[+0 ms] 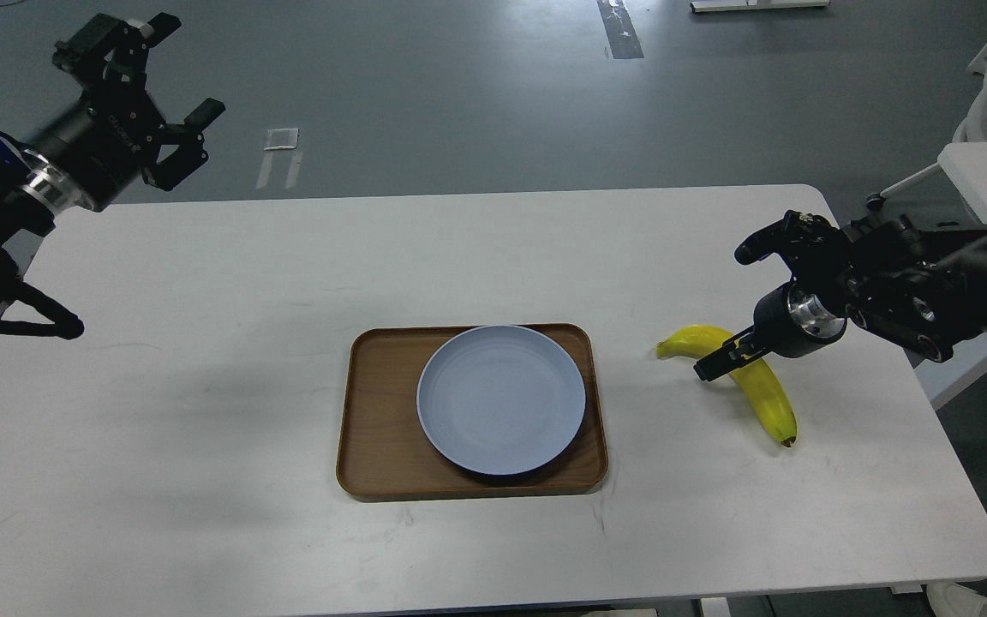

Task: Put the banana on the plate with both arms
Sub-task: 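Move the right gripper down to the yellow banana and grasp it, then lift the banana with the right gripper and carry it over the plate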

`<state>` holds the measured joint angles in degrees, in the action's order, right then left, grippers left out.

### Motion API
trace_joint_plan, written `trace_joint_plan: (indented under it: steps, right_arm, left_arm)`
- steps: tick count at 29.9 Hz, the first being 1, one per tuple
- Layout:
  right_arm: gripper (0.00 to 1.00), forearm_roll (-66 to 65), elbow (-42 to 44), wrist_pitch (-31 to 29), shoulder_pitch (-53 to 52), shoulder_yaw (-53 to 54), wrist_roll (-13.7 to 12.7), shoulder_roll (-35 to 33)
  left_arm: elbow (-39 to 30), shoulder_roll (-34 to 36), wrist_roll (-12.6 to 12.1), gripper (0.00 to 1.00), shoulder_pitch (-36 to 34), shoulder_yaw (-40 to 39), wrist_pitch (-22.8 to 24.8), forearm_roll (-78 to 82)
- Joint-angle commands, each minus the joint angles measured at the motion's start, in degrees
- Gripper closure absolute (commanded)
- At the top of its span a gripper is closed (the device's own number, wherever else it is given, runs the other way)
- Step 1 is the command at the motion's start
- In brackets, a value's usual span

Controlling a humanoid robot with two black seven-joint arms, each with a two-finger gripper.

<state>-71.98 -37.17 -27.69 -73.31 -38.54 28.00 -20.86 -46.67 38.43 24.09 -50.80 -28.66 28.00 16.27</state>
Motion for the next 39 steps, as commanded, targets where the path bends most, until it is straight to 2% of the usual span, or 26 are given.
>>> trace_joint_plan:
  steps: [1, 2, 5, 15, 19, 26, 33, 39]
  right_arm:
    - [0.90, 0.00, -0.18, -0.17, -0.08, -0.31, 0.00, -0.23]
    - [0.95, 0.00, -0.27, -0.17, -0.25, -0.83, 0.00, -0.23]
    - [1.00, 0.09, -0.62, -0.17, -0.87, -1.19, 0.00, -0.41]
    - [1.00, 1.23, -6.59, -0.31, -12.99, 0.04, 0.00, -0.15]
    - [1.00, 4.38, -7.57, -0.31, -17.30, 0.48, 0.00, 7.04]
    - [1.00, 10.63, -3.00, -0.31, -16.52, 0.13, 0.00, 20.50]
    - [1.00, 14.24, 1.83, -0.31, -12.48, -0.13, 0.00, 20.86]
    - [0.99, 14.33, 2.19, -0.31, -10.63, -0.22, 0.00, 20.86]
  left_arm:
    - [0.00, 0.06, 0.00, 0.02, 0.00, 0.00, 0.00, -0.01]
    - [0.00, -0.02, 0.00, 0.02, 0.00, 0.00, 0.00, -0.01]
    - [0.00, 0.06, 0.00, 0.02, 0.00, 0.00, 0.00, -0.01]
    - [0.00, 0.06, 0.00, 0.02, -0.09, -0.08, 0.00, -0.01]
    - [-0.09, 0.06, 0.00, 0.02, -0.09, -0.44, 0.00, 0.08]
    - [-0.44, 1.64, 0.00, 0.02, -0.09, -0.44, 0.00, 0.08]
    - [-0.53, 2.52, 0.00, 0.02, -0.09, -0.52, 0.00, 0.08]
    - [-0.53, 2.70, 0.00, 0.02, -0.09, -0.52, 0.00, 0.08]
